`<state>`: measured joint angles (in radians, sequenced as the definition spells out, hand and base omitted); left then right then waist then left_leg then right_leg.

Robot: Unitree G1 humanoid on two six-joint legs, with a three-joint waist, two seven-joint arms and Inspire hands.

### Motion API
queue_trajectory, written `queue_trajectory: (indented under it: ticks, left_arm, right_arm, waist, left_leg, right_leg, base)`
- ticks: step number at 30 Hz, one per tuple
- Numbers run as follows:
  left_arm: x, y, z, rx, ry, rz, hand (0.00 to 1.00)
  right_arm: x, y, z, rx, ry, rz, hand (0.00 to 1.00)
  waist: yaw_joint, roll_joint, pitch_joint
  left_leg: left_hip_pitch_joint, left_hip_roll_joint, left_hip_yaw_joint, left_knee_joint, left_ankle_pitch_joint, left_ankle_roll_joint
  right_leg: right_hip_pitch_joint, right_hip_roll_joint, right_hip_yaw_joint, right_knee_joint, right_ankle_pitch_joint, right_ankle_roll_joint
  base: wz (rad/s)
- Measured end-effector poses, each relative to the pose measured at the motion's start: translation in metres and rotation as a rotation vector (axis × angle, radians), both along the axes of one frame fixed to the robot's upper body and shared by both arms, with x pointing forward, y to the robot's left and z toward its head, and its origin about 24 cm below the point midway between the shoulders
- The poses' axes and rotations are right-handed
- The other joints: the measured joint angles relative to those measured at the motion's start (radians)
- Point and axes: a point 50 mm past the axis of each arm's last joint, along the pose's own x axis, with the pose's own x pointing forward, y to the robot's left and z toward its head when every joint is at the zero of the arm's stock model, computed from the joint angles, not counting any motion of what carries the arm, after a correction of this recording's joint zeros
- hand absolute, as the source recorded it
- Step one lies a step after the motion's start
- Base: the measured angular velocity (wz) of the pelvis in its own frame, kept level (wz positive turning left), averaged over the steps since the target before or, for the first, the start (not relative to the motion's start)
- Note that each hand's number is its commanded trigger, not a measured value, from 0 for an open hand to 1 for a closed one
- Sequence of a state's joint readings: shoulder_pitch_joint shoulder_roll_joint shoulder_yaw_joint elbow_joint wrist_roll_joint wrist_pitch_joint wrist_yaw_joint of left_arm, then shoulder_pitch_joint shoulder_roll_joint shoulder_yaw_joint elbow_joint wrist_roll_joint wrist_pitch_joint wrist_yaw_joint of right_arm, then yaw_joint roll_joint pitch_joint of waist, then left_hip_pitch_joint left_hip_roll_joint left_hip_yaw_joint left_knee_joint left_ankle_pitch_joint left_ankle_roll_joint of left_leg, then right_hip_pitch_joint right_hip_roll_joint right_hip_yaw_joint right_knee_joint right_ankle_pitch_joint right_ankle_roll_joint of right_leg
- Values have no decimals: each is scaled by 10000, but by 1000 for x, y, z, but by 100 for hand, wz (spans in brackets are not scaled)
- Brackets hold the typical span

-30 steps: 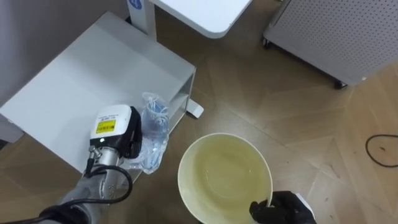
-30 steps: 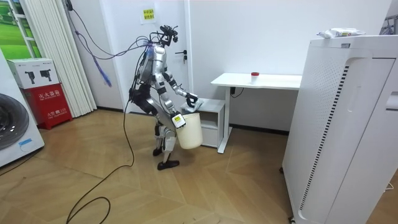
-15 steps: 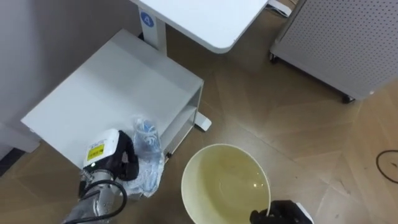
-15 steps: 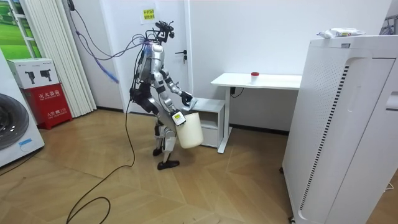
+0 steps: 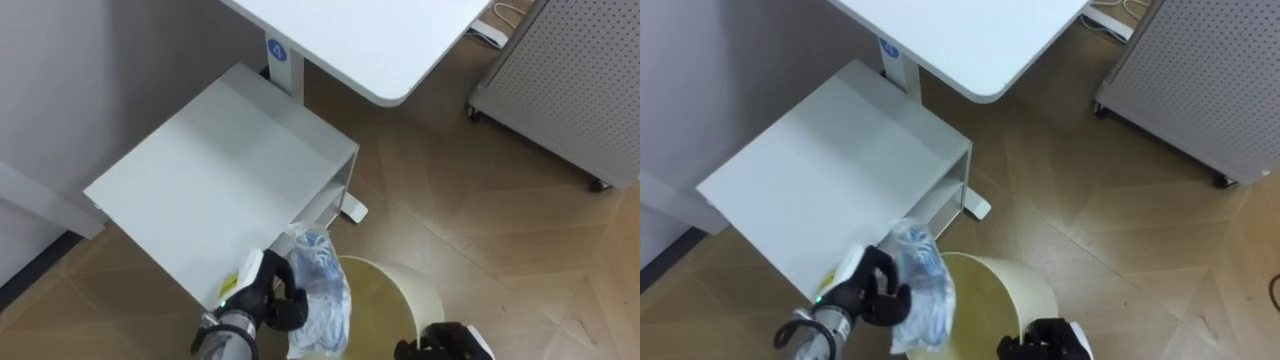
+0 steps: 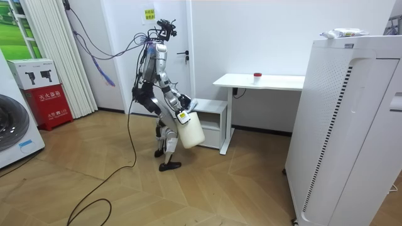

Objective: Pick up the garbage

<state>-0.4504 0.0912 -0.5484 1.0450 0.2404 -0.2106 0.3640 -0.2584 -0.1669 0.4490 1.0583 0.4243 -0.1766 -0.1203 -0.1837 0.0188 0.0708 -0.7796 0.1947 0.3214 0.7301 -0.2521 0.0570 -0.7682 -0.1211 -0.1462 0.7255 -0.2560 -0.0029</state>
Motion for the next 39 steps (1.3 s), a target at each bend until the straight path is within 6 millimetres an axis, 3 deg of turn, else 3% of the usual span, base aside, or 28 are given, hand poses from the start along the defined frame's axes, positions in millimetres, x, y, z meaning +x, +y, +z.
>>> queue_trajectory:
  ticks: [3, 5, 6, 16, 23, 24, 25, 26, 27, 39]
  left_arm:
    - [-5, -8, -2, -250, 293, -465, 100]
    - [-8, -12, -4, -366, 447, -737, 100]
    - [-8, -13, -3, -418, 446, -796, 100]
    - [-21, -34, -8, -881, 1135, -2014, 100]
    - [-24, -36, -11, -857, 1436, -2346, 100]
    - [-24, -35, -11, -849, 1446, -2355, 89]
    - [-25, -35, -11, -838, 1472, -2375, 70]
    - [-25, -35, -12, -831, 1501, -2397, 22]
    - [-25, -35, -12, -829, 1523, -2418, 0]
    - [-27, -34, -14, -664, 1690, -2680, 0]
  right_arm:
    - [-1, 1, -1, 25, 34, 1, 100]
    - [-3, 1, -2, -35, 79, 22, 100]
    - [-4, 1, -2, -67, 85, 9, 100]
    - [-1, 2, -1, -178, 8, 270, 100]
    - [-1, 2, -1, -189, 2, 270, 100]
    - [-1, 2, 0, -186, -3, 274, 100]
    - [-1, 2, 0, -176, -3, 284, 100]
    - [-1, 2, 0, -165, -1, 295, 100]
    - [-1, 2, 0, -162, 0, 299, 100]
    - [3, 3, 1, -125, -81, 369, 100]
  waist:
    - [16, 16, -66]
    - [30, 57, -170]
    - [48, 53, -181]
    - [354, 40, -186]
    - [482, 30, -179]
    - [485, 29, -178]
    - [484, 25, -175]
    - [485, 17, -171]
    - [486, 14, -169]
    - [501, -47, -130]
  left_leg:
    - [-4, -3, 13, -45, 0, -1]
    - [-2, -18, 17, -75, 4, -8]
    - [5, -36, 17, -78, 4, -8]
    - [70, -144, 42, -159, 10, -8]
    - [67, -159, 65, -195, 10, -8]
    - [67, -158, 72, -198, 10, -8]
    - [66, -160, 82, -206, 10, -8]
    - [64, -160, 89, -212, 9, -8]
    - [64, -159, 89, -213, 9, -9]
    - [26, -153, 215, -252, 7, -9]
  right_leg:
    - [2, 10, 1, -77, 7, 8]
    - [23, 20, -7, -153, 28, 12]
    - [27, 17, -5, -155, 28, 14]
    - [26, -3, 92, -146, 55, 60]
    - [-26, 8, 144, -150, 60, 65]
    - [-27, 9, 147, -152, 60, 66]
    - [-31, 8, 150, -155, 59, 66]
    - [-35, 9, 153, -160, 58, 68]
    - [-36, 10, 153, -162, 57, 68]
    - [-179, 11, 272, -138, 48, 82]
  base:
    - [0]
    - [0]
    - [0]
    - [0]
    - [-2]
    - [0]
    - [0]
    - [0]
    - [0]
    - [-2]
